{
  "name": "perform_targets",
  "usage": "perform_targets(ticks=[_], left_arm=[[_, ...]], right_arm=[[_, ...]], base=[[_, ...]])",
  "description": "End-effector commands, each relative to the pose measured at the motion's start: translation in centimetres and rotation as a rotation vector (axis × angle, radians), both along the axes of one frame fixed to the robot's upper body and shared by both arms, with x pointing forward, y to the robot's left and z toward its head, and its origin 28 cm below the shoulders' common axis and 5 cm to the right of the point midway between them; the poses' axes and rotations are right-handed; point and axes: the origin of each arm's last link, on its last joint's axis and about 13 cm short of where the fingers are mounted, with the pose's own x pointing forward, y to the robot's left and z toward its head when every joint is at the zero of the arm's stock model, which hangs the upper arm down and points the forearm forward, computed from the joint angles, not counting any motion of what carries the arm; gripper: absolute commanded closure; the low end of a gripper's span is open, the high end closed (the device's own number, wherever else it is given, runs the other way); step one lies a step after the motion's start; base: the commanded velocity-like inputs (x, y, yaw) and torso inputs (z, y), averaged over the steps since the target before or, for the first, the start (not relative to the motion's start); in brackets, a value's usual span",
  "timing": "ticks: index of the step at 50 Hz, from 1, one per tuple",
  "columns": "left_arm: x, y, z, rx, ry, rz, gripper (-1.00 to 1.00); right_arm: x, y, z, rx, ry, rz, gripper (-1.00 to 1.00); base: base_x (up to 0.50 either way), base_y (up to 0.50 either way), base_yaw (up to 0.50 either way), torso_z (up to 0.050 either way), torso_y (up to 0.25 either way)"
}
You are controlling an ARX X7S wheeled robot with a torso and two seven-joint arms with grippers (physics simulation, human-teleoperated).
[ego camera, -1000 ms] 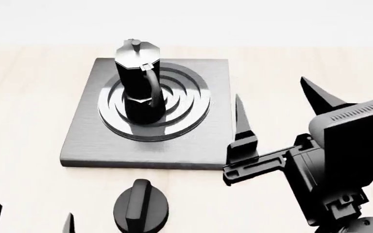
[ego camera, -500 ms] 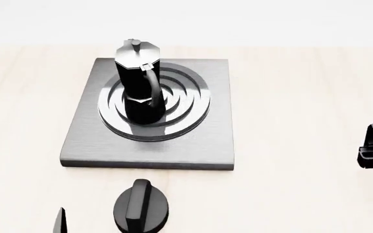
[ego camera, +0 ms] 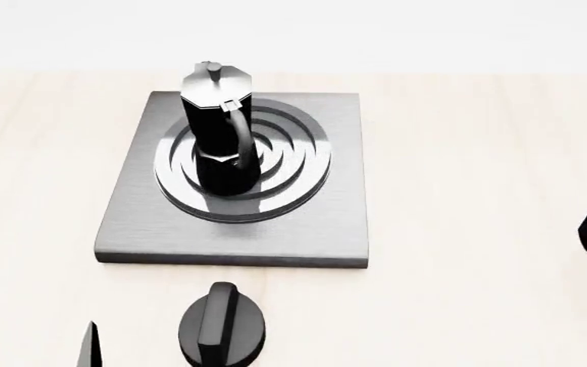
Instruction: Put both moka pots on the stove.
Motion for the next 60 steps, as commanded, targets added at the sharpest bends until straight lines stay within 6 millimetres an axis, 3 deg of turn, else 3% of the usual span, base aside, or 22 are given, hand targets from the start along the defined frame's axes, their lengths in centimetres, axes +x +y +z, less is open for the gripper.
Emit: perform_targets(ticks=[1, 15, 27, 47, 60], left_arm=[[0.0, -0.2, -0.1, -0.012, 0.006, -0.021, -1.0], [0.0, -0.2, -0.4, 0.025, 0.033, -0.017, -1.0], [-0.1, -0.3, -0.5, 0.028, 0.064, -0.043, -1.0], [-0.2, -0.3, -0.5, 0.047, 0.065, -0.031, -1.0], [-0.1, -0.4, -0.6, 0.051, 0.067, -0.038, -1.0]], right_arm=[[0.2, -1.1, 0.0, 0.001, 0.048, -0.04, -1.0], [1.5, -2.9, 0.2, -0.006, 0.16, -0.069, -1.0], [1.1, -2.8, -0.1, -0.009, 0.227, -0.061, -1.0], [2.8, -3.5, -1.5, 0.035, 0.247, -0.053, -1.0], [4.9, -3.5, -2.2, 0.053, 0.266, -0.016, -1.0]], base=[[0.0, 0.0, 0.0, 0.0, 0.0], [0.0, 0.0, 0.0, 0.0, 0.0], [0.0, 0.0, 0.0, 0.0, 0.0], [0.0, 0.0, 0.0, 0.0, 0.0], [0.0, 0.0, 0.0, 0.0, 0.0]])
